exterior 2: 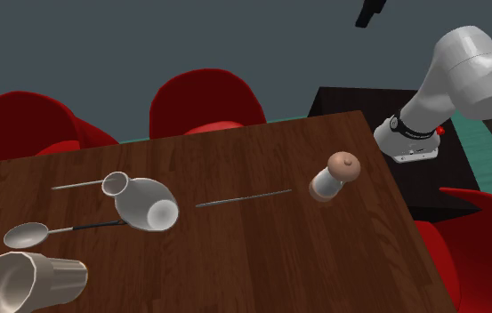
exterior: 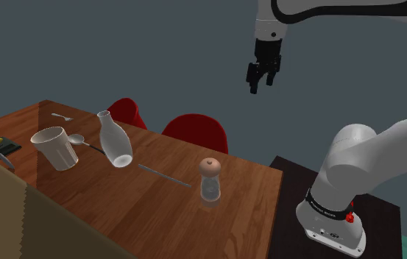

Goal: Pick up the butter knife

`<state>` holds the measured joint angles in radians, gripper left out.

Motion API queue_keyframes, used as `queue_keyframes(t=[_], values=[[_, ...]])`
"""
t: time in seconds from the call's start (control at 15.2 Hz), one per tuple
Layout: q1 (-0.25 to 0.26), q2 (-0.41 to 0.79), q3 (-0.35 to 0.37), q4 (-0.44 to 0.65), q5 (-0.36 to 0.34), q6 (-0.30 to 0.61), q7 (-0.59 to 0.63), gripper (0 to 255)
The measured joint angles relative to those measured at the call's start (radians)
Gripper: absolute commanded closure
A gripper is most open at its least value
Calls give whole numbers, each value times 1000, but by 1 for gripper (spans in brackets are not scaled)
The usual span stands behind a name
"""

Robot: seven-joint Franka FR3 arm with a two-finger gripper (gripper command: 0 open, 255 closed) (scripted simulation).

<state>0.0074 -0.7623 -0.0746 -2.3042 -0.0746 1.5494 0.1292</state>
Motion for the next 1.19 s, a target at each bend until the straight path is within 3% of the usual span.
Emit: queue_keyframes(t=[0.2, 0.66, 1.19], values=[[11, 26, 12, -5, 10, 31, 8, 0], [65, 159, 69, -44, 51, 209, 37, 0], [122, 388, 139, 1, 81, 402, 68, 0]])
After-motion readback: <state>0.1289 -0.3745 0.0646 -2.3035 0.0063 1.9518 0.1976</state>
